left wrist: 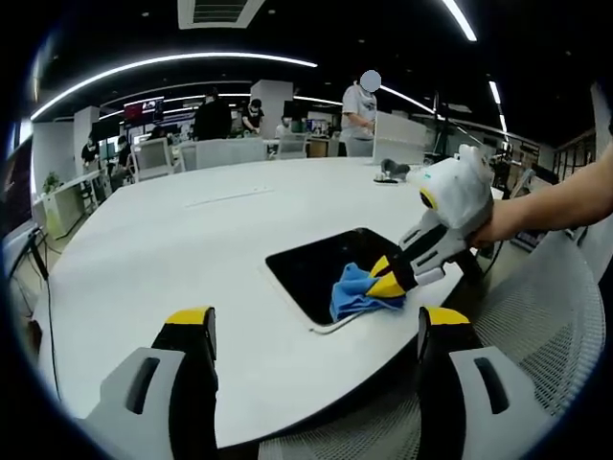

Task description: Wipe the mirror surface with the cleaning cloth until all visible marks leave the cleaned area.

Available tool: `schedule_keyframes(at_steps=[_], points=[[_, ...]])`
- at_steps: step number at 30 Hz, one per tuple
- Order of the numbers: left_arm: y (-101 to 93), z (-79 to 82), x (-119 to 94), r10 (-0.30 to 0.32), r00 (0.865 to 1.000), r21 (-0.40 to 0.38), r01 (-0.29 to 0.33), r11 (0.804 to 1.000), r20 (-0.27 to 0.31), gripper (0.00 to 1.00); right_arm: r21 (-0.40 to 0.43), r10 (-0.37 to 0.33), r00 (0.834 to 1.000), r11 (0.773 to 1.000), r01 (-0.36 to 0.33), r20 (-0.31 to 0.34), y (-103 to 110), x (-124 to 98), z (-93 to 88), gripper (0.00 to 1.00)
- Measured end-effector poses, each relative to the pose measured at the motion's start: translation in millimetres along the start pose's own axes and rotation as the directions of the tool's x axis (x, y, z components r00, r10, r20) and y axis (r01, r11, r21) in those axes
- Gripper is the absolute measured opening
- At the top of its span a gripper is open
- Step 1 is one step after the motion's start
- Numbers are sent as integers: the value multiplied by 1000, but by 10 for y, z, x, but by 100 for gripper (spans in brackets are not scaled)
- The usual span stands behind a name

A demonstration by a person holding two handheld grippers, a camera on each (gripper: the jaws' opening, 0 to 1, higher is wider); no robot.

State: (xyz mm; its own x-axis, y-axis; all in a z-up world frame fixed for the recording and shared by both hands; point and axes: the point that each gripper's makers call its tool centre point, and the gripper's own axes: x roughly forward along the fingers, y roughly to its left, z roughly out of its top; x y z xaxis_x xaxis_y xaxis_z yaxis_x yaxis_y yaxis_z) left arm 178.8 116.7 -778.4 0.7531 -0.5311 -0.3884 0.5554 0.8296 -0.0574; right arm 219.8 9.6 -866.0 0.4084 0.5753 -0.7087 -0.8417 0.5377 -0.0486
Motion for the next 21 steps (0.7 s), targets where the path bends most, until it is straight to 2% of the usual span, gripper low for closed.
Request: schedule_keyframes(at_steps=[12,21], points=[[-3,-1,-3,1,1000,1,-1,1000,0,85,23,13,1000,1000,-13,6,-25,-32,-24,0],[-6,-3,-1,-2,1000,2,2,1000,-2,85,36,0,1000,999,-1,13,-109,-143,-133,0]])
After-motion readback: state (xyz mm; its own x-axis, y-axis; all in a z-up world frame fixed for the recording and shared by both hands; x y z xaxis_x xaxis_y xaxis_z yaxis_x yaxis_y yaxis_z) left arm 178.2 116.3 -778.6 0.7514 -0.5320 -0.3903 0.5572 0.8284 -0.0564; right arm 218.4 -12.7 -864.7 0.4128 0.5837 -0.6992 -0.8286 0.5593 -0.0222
